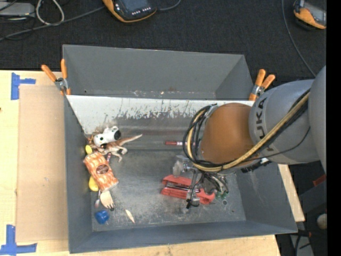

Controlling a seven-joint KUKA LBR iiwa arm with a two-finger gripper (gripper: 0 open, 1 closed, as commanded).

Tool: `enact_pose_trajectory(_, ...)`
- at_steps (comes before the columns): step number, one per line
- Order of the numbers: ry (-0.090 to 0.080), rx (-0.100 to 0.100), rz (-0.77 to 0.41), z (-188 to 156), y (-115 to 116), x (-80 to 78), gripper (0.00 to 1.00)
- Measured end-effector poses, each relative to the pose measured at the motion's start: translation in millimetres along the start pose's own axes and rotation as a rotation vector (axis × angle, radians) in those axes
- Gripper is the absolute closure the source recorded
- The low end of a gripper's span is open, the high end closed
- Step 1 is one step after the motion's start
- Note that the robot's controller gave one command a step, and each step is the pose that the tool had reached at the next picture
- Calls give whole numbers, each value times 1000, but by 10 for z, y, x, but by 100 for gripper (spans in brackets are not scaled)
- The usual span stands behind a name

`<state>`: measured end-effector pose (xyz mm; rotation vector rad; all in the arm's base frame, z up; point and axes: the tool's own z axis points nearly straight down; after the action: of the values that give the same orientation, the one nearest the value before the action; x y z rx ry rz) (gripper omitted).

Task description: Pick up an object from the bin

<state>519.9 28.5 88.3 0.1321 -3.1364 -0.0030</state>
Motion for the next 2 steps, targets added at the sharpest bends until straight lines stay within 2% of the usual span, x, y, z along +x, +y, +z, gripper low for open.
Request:
enact_pose_trajectory(1,0,2,354,167,-404,-124,100)
enact_pose_trajectory(2,0,2,355,167,-404,-124,100)
